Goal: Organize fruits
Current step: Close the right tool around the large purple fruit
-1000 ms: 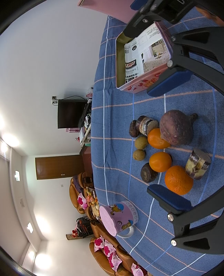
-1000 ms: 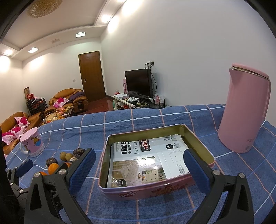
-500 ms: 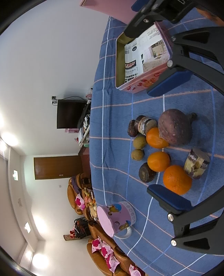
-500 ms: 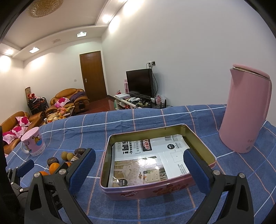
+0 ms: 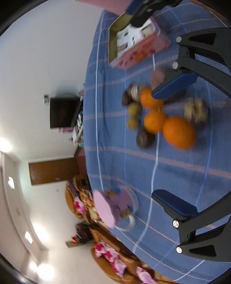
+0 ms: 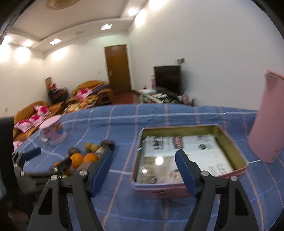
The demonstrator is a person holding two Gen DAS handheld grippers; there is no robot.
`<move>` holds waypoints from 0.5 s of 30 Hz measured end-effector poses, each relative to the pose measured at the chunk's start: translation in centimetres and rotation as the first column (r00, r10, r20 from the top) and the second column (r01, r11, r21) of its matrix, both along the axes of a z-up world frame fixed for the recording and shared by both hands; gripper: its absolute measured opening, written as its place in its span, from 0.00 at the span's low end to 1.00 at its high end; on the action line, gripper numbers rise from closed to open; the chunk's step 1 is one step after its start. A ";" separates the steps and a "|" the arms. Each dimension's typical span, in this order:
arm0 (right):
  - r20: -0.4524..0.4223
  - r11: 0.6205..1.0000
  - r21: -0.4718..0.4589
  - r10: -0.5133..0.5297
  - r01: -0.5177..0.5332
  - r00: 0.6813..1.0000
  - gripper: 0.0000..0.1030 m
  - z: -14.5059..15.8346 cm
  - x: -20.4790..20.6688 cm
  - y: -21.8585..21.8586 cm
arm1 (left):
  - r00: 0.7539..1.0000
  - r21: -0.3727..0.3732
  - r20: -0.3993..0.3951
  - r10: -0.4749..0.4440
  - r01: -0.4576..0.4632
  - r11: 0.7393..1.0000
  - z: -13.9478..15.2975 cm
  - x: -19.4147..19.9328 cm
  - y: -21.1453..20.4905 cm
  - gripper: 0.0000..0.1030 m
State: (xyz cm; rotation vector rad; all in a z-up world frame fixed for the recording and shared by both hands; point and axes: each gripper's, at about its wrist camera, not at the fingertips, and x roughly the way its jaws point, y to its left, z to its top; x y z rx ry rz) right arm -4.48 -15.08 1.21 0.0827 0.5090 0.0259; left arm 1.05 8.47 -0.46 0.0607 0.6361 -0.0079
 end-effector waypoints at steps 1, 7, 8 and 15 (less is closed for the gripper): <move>-0.009 1.000 0.001 0.018 -0.018 1.000 0.72 -0.2 0.1 0.3 | 1.000 -0.012 -0.002 0.028 -0.028 1.000 0.0 0.1 1.2 1.00; -0.048 0.992 0.011 0.128 -0.128 0.991 0.72 -0.7 0.6 2.6 | 0.996 -0.094 -0.020 0.085 -0.086 0.992 -0.2 0.3 5.8 1.00; -0.065 0.989 0.013 0.150 -0.150 0.987 0.72 -1.0 0.9 3.2 | 0.997 -0.097 -0.021 0.072 -0.073 0.993 -0.2 0.3 5.9 1.00; -0.170 0.974 0.006 0.224 -0.226 0.960 0.72 -2.7 4.1 7.0 | 0.998 -0.022 -0.003 -0.067 0.067 0.998 -0.4 -1.1 3.7 1.00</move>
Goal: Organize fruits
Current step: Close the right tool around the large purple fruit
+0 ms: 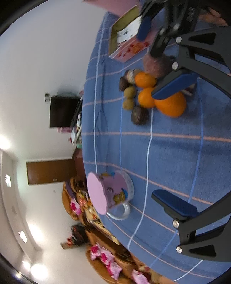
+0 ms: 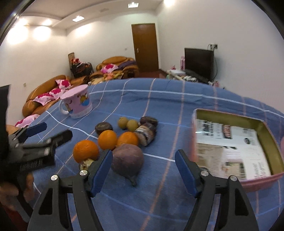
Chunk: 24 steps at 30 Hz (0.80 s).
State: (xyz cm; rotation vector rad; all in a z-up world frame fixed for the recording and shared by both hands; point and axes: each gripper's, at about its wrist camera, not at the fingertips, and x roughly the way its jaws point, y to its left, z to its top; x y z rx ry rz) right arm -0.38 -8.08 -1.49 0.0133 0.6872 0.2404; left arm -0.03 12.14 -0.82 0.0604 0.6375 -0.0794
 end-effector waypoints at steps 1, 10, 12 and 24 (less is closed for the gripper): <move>-0.018 1.000 0.005 0.006 -0.006 1.000 0.72 -0.2 0.3 0.1 | 1.000 0.011 -0.002 -0.012 0.012 1.000 -0.2 -0.2 -0.2 1.00; -0.122 0.997 -0.028 0.063 -0.066 0.991 0.67 -1.6 2.0 1.9 | 0.984 0.001 -0.041 -0.171 0.171 0.985 -0.9 -1.4 -1.8 0.99; -0.162 0.996 -0.017 0.079 -0.083 0.984 0.55 -2.2 2.5 2.0 | 0.984 -0.008 -0.039 -0.173 0.173 0.985 -0.8 -1.9 -1.9 0.99; -0.090 0.990 0.095 0.113 -0.104 0.990 0.50 0.2 -0.1 0.1 | 0.985 -0.169 -0.138 -0.106 0.082 0.982 -1.8 -2.6 -2.3 0.82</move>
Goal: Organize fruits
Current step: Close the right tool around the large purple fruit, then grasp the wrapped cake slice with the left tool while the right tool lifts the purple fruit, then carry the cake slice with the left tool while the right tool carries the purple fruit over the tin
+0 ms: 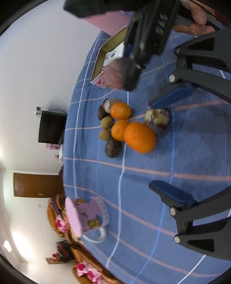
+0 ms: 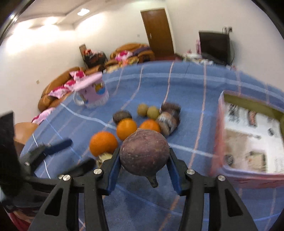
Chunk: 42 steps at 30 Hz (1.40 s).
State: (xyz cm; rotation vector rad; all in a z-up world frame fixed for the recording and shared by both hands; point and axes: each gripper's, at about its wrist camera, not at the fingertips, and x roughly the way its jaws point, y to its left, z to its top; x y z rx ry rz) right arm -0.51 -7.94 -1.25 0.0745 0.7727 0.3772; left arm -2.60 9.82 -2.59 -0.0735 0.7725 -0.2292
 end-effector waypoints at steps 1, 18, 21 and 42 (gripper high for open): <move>0.026 1.000 -0.002 -0.008 0.008 1.000 0.50 0.7 -0.4 -0.3 | 1.000 -0.020 -0.016 0.005 -0.005 1.000 -0.1 0.1 -0.3 0.82; 0.169 0.991 -0.063 -0.104 0.116 0.980 0.50 3.4 -2.3 -4.0 | 0.977 0.010 -0.116 0.177 -0.177 0.984 -1.7 2.3 -3.5 0.44; 0.192 0.989 -0.079 -0.107 0.124 0.976 0.50 3.5 -2.6 -3.7 | 0.975 -0.026 -0.106 0.196 -0.200 0.980 -1.7 1.8 -2.7 0.44; 0.307 0.949 -0.033 -0.288 0.312 0.907 0.50 5.9 -4.0 -13.6 | 0.952 -0.090 0.304 0.023 0.005 0.996 6.2 -0.7 -9.5 0.44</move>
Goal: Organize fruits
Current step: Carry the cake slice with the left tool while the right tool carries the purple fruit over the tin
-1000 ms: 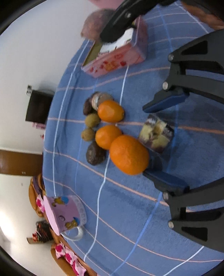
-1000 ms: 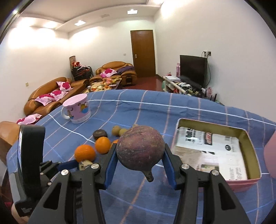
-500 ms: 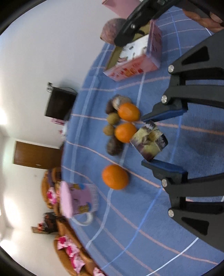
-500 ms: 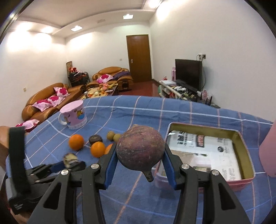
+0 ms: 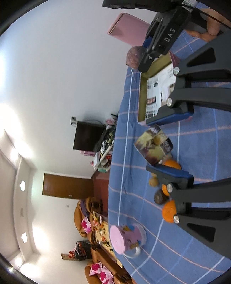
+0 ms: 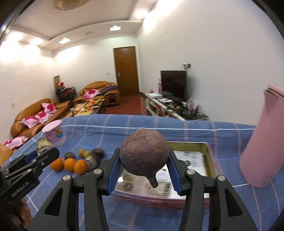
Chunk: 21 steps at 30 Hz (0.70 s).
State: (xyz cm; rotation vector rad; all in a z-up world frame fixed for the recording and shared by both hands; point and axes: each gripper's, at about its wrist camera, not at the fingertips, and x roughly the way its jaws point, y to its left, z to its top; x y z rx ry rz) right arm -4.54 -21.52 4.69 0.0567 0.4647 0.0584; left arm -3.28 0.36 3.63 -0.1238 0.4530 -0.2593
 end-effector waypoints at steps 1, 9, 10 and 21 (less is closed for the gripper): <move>0.003 1.000 0.005 -0.014 0.014 1.000 0.50 0.1 0.0 -0.8 | 1.000 -0.006 -0.001 -0.007 0.007 1.000 0.0 0.3 -0.4 0.44; 0.022 0.992 0.032 -0.126 0.125 0.992 0.50 0.9 0.0 -6.2 | 0.997 0.028 -0.003 -0.083 0.083 0.996 0.5 2.1 -5.7 0.44; 0.021 0.990 0.035 -0.141 0.140 0.990 0.50 0.9 0.0 -6.9 | 0.996 0.032 -0.004 -0.093 0.093 0.995 0.5 2.3 -6.5 0.44; -0.011 0.977 0.027 -0.212 0.212 0.977 0.50 0.2 0.1 -10.7 | 0.989 0.065 -0.031 -0.143 0.145 0.987 0.4 3.3 -12.7 0.44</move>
